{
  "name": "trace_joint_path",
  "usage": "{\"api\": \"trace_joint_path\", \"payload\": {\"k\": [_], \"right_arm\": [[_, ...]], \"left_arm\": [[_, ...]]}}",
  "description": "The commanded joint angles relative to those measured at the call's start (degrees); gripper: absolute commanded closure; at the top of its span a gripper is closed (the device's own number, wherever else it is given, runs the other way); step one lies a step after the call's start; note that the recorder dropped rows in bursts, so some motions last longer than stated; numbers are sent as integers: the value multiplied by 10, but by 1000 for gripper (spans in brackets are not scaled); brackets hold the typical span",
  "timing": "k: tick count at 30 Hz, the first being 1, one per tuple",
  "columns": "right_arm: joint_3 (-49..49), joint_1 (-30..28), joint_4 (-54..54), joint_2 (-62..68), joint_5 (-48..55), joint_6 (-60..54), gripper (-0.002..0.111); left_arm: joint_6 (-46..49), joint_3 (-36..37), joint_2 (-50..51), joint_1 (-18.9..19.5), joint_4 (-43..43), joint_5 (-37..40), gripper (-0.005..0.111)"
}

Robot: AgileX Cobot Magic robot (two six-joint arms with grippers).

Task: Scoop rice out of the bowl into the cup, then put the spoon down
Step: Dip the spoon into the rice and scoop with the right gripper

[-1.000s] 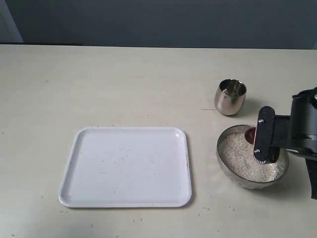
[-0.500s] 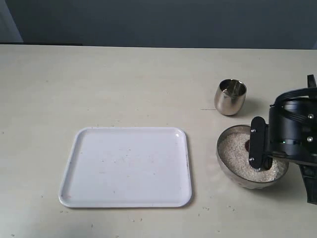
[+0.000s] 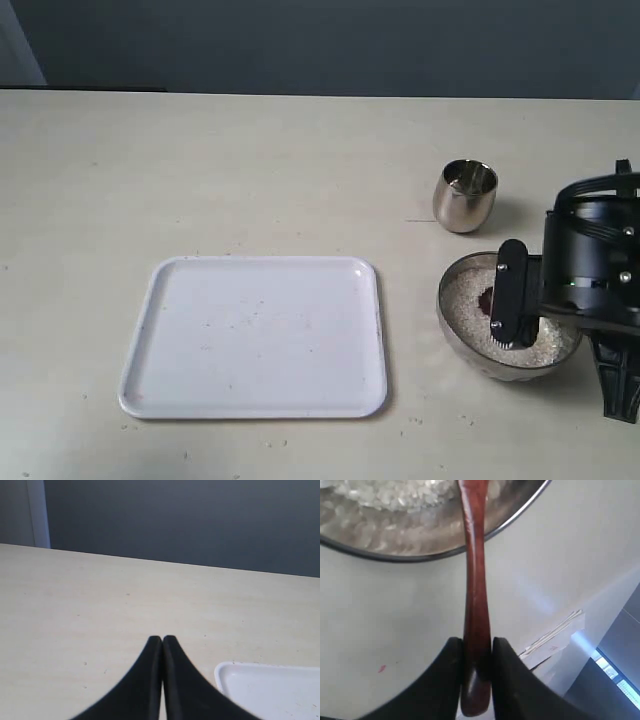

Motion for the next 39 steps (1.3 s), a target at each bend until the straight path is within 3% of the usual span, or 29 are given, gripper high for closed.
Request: {"api": "trace_joint_path", "payload": {"k": [1,7,24,39], "right_arm": [[2,-1,4,4,-10,0,108],[2,-1,-32,50,16,20,108],[-27,-1,1,64,-45,46,108],[-27,-1,47,40,-24,76,108]], "left_arm": [[-1,-1,-3,-6,2,-7,106],[-1,-1,-3,-6,2,-7,106],[-1,-1,-3,-10,2,-7,106],[-1,-1,-3,-10,2,-7,106]]}}
